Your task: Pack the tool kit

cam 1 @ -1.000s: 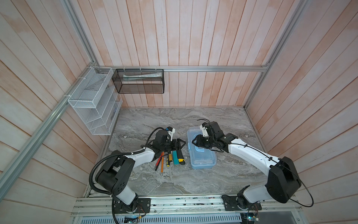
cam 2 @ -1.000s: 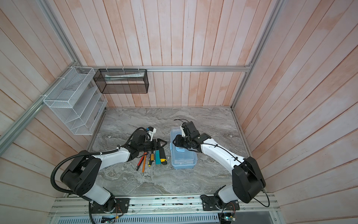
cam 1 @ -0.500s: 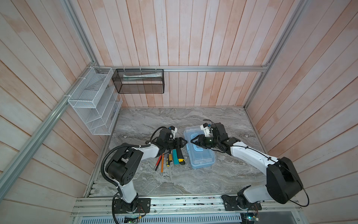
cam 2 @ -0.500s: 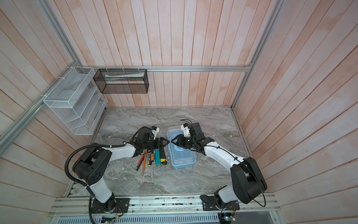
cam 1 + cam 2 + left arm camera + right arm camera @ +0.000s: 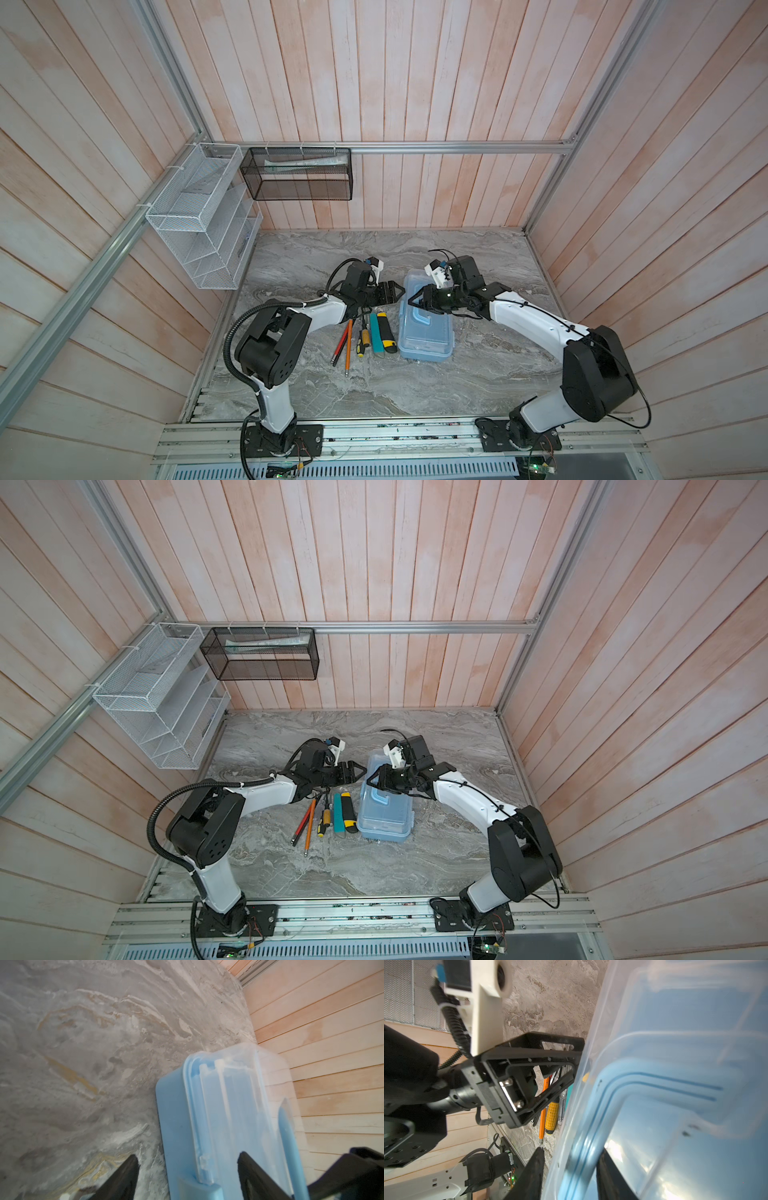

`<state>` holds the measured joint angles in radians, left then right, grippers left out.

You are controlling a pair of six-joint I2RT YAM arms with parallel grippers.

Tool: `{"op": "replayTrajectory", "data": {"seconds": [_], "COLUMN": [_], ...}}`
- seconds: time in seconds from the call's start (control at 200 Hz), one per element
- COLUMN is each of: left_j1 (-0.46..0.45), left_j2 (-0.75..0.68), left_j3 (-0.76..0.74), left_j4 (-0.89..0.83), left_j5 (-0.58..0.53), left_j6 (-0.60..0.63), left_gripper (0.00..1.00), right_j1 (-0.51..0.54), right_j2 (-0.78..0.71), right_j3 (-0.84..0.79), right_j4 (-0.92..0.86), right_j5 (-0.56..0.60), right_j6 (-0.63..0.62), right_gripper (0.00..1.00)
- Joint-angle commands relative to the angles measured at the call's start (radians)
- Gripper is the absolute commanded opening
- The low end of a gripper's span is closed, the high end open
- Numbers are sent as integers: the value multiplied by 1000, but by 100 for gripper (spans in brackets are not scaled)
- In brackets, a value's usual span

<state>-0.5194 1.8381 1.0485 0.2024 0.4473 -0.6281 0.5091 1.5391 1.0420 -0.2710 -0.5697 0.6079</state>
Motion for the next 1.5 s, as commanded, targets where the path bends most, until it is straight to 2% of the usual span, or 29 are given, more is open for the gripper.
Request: {"op": "replayTrajectory", "data": {"seconds": [0.0,0.055,0.105,0.25,0.55,0.755,1.01,1.495], "left_j1": [-51,-56,-60,-75,-118,-131,-146,-196], "left_j2": [19,19,18,-4,-120,-185,-184,-192], "left_j3": [37,30,21,-19,-199,-292,-312,-324], "left_j4": [72,80,90,110,187,235,310,335], "left_j5": [96,97,99,91,-5,-52,-66,-88], "left_j6": [23,15,7,-18,-189,-245,-313,-352], "left_gripper": [78,78,78,78,77,77,77,73], "right_j1": [46,42,43,36,10,-14,-69,-87], "right_j2": [51,35,19,12,-69,-135,-186,-106], "right_j3": [-26,-75,-108,-125,-240,-305,-365,-351], "right_j4": [-50,84,178,213,359,405,492,630], "right_j5": [-105,-196,-225,-208,-146,-115,-108,-169], "right_j6": [-46,32,100,115,241,272,298,324], "right_gripper": [40,40,40,40,39,39,38,38]}}
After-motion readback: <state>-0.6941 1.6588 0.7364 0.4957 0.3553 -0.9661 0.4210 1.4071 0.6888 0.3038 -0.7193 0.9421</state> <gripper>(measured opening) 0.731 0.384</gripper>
